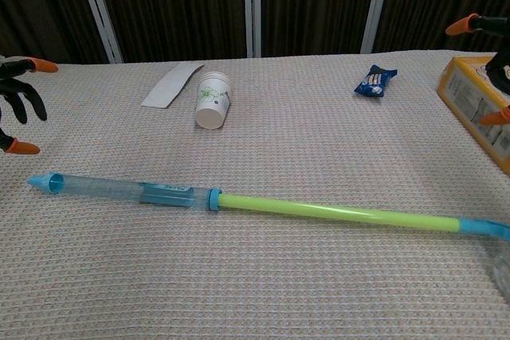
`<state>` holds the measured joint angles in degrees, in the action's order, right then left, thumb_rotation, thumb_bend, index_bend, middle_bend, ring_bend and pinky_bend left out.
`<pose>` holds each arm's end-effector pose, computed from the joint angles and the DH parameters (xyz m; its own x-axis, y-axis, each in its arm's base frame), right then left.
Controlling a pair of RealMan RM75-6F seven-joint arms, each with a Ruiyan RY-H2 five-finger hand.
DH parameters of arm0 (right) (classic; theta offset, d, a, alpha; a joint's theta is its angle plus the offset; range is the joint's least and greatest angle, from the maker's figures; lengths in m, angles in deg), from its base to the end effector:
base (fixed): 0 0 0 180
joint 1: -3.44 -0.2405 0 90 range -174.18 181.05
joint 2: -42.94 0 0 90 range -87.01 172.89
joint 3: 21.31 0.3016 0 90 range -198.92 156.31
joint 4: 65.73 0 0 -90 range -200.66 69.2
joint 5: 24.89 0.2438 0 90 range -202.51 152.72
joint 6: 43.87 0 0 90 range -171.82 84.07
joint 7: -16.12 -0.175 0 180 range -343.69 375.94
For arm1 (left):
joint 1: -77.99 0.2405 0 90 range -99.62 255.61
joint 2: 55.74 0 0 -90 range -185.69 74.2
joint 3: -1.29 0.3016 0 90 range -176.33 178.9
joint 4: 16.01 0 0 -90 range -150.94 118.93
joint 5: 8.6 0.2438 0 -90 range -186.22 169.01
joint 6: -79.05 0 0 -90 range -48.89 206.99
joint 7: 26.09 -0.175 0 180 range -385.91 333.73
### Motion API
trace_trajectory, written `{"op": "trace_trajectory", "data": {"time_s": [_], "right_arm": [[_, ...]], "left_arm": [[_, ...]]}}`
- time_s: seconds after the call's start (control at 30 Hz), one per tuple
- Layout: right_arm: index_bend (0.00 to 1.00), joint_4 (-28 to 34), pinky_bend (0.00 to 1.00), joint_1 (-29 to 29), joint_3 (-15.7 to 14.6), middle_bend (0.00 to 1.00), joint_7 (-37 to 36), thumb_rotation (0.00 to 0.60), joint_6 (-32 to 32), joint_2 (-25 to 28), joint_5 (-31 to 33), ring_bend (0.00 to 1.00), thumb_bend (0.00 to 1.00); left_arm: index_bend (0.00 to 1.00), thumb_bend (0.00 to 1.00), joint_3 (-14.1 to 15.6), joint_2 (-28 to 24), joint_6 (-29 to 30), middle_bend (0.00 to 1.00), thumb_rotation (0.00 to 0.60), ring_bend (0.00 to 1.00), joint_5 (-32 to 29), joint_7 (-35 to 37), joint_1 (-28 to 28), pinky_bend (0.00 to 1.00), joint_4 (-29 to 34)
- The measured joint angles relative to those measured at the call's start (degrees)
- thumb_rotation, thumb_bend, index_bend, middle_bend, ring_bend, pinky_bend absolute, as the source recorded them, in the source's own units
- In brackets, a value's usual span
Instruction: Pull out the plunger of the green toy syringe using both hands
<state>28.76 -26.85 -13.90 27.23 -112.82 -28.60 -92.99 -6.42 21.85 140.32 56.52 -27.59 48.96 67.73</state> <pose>-0.2600 -0.3722 0.0741 0.3824 -0.0978 0.9188 -0.9158 -0.1725 0.3628 -0.3111 0.3793 0.0364 0.2642 0.2232 0.9383 0.9644 -0.0528 -0.2591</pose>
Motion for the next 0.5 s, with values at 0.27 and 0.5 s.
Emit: {"op": "trace_trajectory", "data": {"time_s": [0.27,0.5], "right_arm": [[0.00,-2.40,0.00,8.49,-4.18,0.00,-7.90,0.600,-12.89,1.64,-12.65,0.00,0.00],[0.00,-5.93,0.00,14.24,-7.30,0.00,-7.71,0.600,-19.41,1.27,-17.11,0.00,0.00]], "left_arm": [[0.00,0.00,3.30,-5.41,13.87,0.00,0.600,0.00,9.43,1.51,7.99,0.00,9.79],[0.00,0.00,8.14,-9.01,21.51,0.00,0.600,0.00,15.15,-1.85,14.64,0.00,16.56]]}}
